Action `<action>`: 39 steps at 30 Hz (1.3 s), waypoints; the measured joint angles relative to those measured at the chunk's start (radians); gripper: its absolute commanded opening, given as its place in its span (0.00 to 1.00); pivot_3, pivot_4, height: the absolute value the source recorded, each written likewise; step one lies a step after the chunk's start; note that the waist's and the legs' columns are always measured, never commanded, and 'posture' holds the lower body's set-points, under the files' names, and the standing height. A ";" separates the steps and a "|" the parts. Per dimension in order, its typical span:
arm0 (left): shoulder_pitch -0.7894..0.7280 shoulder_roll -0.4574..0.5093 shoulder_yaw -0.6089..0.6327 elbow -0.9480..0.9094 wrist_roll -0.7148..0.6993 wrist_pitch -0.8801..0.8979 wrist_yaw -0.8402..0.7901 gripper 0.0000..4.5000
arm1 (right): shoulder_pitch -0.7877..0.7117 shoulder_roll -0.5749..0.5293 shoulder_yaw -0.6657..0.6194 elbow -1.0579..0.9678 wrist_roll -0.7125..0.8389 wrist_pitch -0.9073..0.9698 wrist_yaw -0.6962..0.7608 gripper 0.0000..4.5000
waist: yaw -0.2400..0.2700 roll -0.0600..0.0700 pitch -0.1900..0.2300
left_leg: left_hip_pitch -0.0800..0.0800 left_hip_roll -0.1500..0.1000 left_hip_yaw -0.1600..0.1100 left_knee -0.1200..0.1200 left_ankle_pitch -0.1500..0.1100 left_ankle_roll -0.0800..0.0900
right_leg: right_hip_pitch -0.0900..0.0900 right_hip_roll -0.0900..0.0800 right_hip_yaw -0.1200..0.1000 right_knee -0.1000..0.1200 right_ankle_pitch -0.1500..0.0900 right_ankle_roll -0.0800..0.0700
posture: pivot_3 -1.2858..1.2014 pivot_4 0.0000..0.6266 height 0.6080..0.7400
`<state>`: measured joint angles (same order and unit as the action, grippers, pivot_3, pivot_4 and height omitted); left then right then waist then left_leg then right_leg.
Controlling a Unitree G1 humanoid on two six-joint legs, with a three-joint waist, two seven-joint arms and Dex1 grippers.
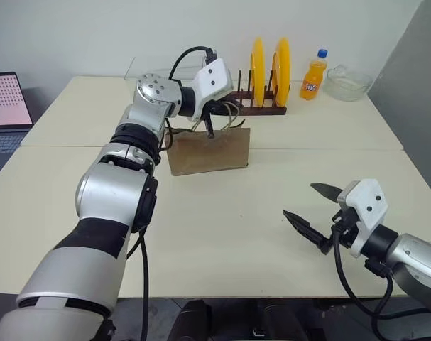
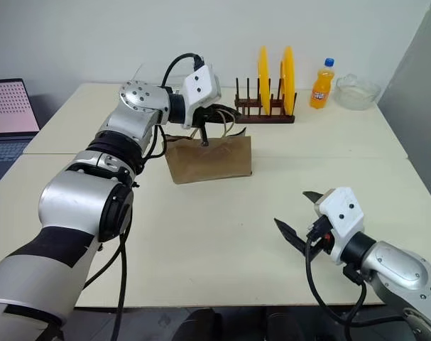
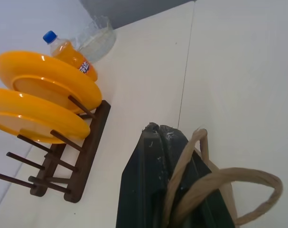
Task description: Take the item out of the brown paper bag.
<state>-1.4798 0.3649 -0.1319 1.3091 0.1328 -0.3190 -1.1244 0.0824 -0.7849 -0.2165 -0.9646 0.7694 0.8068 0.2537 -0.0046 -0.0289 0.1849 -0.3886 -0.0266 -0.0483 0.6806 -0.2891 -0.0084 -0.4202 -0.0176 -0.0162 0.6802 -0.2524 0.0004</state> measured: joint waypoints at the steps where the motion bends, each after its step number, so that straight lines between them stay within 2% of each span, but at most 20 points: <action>1: 0.002 0.009 -0.004 0.000 0.011 -0.005 0.001 0.01 | -0.006 -0.001 0.001 0.000 0.001 0.000 -0.002 1.00 | 0.000 0.000 0.000 | 0.000 0.000 0.000 0.000 0.000 0.000 | 0.000 0.000 0.000 0.000 0.000 0.000 | 0.52 0.24 1.00; 3: 0.007 0.029 -0.018 0.000 0.034 -0.019 0.004 0.01 | -0.019 -0.003 0.001 0.000 0.004 0.002 -0.009 1.00 | -0.001 0.000 0.000 | 0.001 0.000 0.000 0.000 0.000 0.000 | 0.000 0.000 0.000 0.000 0.000 0.000 | 0.52 0.24 1.00; 6: 0.021 0.066 -0.044 0.002 0.088 -0.029 0.046 0.13 | -0.035 -0.002 0.003 0.000 0.022 0.011 -0.015 1.00 | -0.001 0.000 0.000 | 0.001 0.000 0.000 0.000 0.000 0.000 | 0.000 0.000 0.000 0.000 0.000 0.000 | 0.52 0.24 1.00; 18: 0.028 0.153 -0.069 0.015 0.169 0.009 0.056 0.95 | -0.133 -0.004 0.045 0.002 0.058 0.028 0.016 1.00 | -0.002 0.000 0.000 | 0.001 0.000 0.000 0.000 0.000 0.000 | 0.000 0.000 0.000 0.000 0.000 0.000 | 0.52 0.24 1.00; 19: 0.029 0.161 -0.069 0.019 0.170 0.021 0.048 0.99 | -0.141 -0.004 0.045 0.004 0.062 0.027 0.027 1.00 | -0.003 0.000 0.000 | 0.001 0.000 0.000 0.000 0.000 0.000 | 0.000 0.000 0.000 0.000 0.000 0.000 | 0.52 0.24 1.00; 27: 0.029 0.230 -0.068 0.023 0.170 0.092 -0.076 0.99 | -0.174 0.002 0.079 0.015 0.089 0.014 0.097 1.00 | -0.003 0.000 0.000 | 0.001 0.000 0.000 0.000 0.000 0.000 | 0.000 0.000 0.000 0.000 0.000 0.000 | 0.52 0.24 1.00; 39: 0.070 0.187 -0.062 0.024 0.170 0.096 0.024 0.99 | -0.194 0.009 0.103 0.024 0.090 0.014 0.115 1.00 | -0.002 0.000 0.000 | 0.000 0.000 0.000 0.000 0.000 0.000 | 0.000 0.000 0.000 0.000 0.001 -0.001 | 0.52 0.24 1.00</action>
<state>-1.4099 0.5519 -0.1938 1.3327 0.3028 -0.2233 -1.1008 -0.1121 -0.7764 -0.1130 -0.9404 0.8598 0.8203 0.3690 -0.0063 -0.0289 0.1849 -0.3882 -0.0263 -0.0483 0.6807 -0.2891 -0.0083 -0.4202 -0.0179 -0.0162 0.6806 -0.2515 -0.0009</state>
